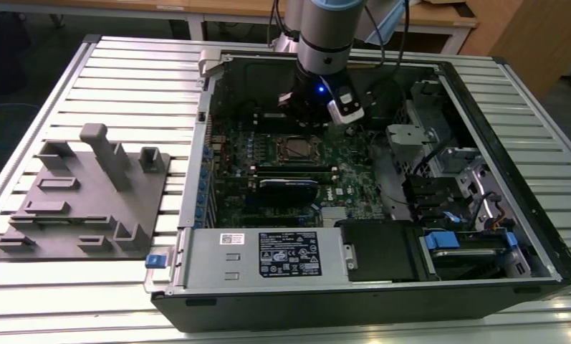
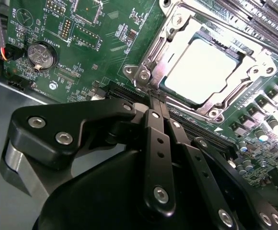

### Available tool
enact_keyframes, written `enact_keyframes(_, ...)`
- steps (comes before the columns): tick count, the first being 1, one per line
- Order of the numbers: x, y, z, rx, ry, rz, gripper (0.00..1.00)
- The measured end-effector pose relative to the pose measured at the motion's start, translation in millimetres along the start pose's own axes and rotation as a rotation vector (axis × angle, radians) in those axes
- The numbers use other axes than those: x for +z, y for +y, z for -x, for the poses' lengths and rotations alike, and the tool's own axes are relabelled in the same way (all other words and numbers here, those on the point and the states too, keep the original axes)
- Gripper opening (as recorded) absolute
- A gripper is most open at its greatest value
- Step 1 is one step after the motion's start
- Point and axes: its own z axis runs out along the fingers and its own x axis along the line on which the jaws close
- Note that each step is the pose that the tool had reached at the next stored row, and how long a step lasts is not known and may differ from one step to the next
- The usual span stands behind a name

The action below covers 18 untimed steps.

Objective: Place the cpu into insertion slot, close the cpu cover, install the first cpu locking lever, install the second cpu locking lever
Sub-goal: 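Install the second cpu locking lever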

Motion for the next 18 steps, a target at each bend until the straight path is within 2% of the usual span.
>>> enact_keyframes(7,-0.2,-1.8,0.1,0.000,0.0000,0.0001,0.11)
enact_keyframes(18,-1.5,-11.2,0.3,0.000,0.0000,0.0001,0.11)
